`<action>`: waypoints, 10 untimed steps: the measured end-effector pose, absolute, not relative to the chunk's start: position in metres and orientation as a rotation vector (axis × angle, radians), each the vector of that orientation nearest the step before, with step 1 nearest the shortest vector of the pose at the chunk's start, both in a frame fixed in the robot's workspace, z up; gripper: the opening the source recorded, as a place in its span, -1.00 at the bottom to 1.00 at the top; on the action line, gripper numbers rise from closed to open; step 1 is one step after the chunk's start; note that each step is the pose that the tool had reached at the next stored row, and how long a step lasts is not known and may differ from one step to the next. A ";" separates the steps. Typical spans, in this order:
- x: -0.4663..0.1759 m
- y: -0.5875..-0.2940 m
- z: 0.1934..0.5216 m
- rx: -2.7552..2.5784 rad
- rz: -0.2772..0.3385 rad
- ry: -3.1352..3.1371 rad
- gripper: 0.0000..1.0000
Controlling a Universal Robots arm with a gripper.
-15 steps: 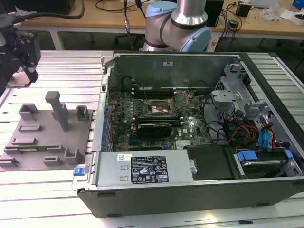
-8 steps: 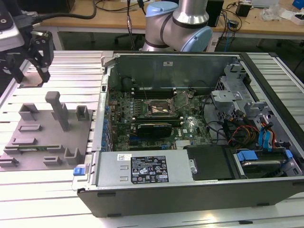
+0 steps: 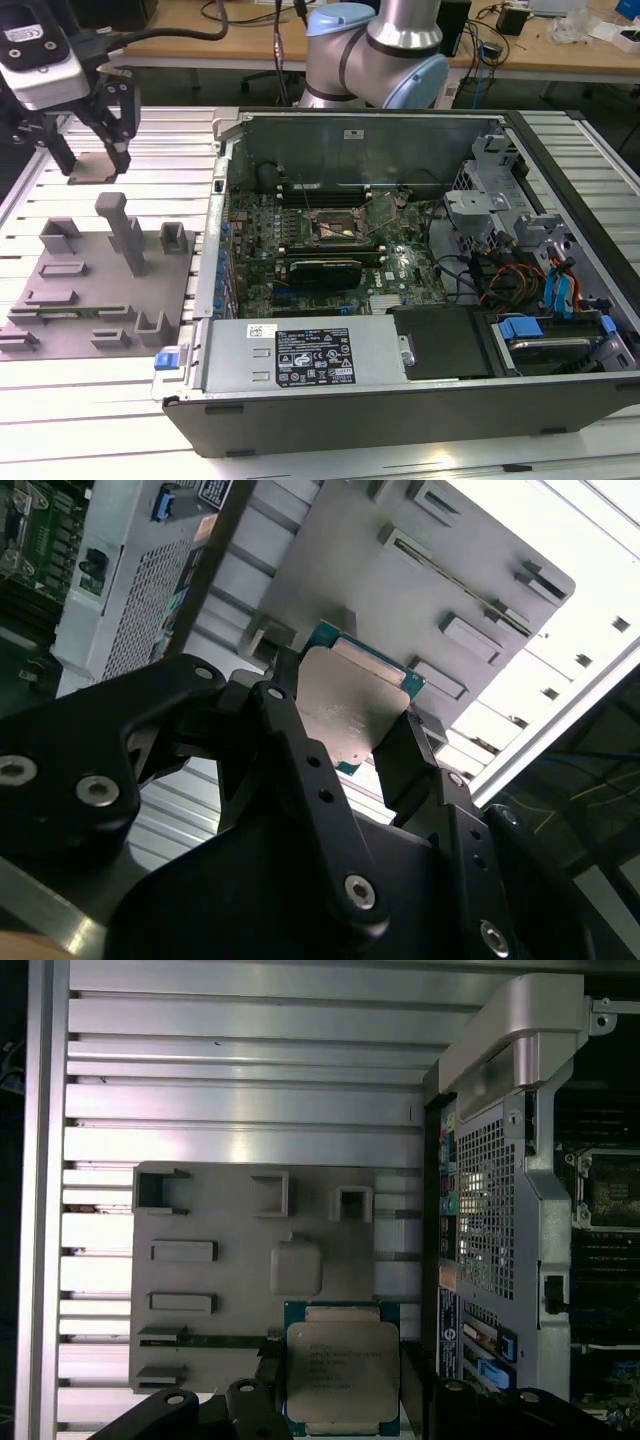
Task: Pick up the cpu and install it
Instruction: 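Pick up the cpu and move it towards the insertion slot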
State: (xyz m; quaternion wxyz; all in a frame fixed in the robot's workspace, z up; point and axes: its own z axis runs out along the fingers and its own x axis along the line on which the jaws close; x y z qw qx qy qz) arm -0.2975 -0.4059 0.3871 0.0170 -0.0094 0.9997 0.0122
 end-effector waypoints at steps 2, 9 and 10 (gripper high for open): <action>-0.292 -0.406 0.387 -0.029 0.038 3.107 0.09; -0.275 -0.406 0.387 -0.029 0.038 3.107 0.09; -0.272 -0.406 0.387 -0.029 0.038 3.107 0.09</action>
